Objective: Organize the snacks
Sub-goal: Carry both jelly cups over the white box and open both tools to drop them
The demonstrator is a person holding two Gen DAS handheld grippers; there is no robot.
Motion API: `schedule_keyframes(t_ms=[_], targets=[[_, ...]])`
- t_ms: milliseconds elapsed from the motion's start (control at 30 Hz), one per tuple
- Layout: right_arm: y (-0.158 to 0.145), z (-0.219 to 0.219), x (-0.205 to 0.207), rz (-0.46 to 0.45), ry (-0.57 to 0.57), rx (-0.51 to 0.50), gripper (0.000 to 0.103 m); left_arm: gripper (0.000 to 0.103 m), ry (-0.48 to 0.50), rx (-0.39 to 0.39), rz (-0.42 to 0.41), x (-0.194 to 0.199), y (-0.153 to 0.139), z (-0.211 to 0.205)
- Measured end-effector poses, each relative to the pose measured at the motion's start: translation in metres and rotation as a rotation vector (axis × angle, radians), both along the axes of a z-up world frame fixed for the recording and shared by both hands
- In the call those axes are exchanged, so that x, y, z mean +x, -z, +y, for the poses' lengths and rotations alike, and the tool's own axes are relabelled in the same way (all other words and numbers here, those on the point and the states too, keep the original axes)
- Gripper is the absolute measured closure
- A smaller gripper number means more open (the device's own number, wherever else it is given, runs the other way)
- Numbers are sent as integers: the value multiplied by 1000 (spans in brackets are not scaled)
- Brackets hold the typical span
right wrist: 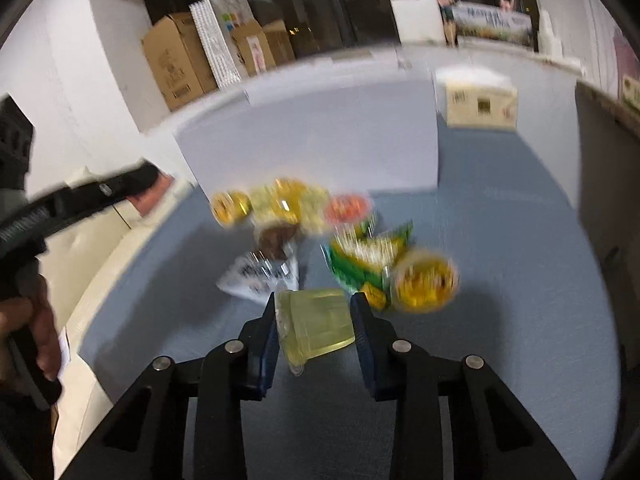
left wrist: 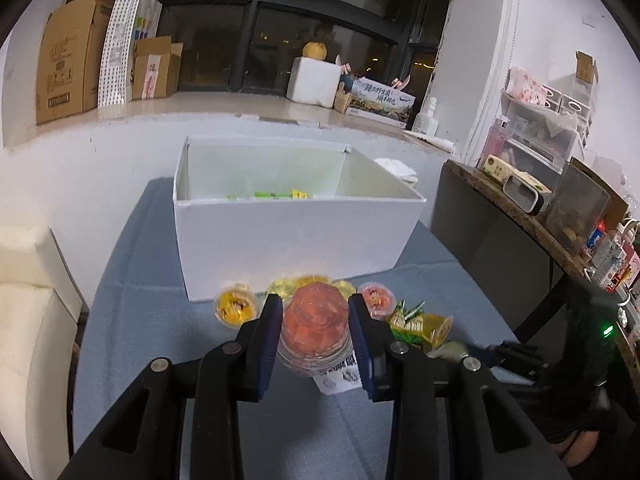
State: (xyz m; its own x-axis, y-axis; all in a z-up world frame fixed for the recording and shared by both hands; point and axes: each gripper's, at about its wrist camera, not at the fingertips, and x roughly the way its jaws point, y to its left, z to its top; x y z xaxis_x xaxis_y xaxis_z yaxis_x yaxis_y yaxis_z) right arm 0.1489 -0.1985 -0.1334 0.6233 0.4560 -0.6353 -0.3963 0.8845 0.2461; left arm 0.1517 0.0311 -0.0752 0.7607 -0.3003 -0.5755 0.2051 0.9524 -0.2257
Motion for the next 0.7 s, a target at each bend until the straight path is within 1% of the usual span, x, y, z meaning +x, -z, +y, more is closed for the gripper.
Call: schedule_keyframes(t_ms=[200, 300, 367, 500, 600, 633, 667, 700], targets=[[-61, 3, 13, -134, -16, 30, 67, 65, -3, 7, -60, 10, -33, 6], [-90, 7, 34, -195, -5, 19, 67, 65, -14, 25, -95, 29, -54, 9], [-106, 12, 61, -216, -1, 25, 67, 65, -21, 25, -100, 48, -63, 13], [-118, 21, 124, -171, 14, 43, 67, 65, -44, 49, -82, 95, -67, 18], [-114, 25, 161, -129, 30, 34, 67, 65, -56, 75, -43, 124, -59, 21], [-112, 25, 165, -120, 30, 39, 67, 65, -58, 80, -28, 131, -56, 21], [-107, 27, 177, -93, 28, 34, 63, 63, -66, 88, -5, 140, -51, 22], [-104, 26, 182, -70, 33, 28, 53, 46, -83, 102, 18, 147, -47, 23]])
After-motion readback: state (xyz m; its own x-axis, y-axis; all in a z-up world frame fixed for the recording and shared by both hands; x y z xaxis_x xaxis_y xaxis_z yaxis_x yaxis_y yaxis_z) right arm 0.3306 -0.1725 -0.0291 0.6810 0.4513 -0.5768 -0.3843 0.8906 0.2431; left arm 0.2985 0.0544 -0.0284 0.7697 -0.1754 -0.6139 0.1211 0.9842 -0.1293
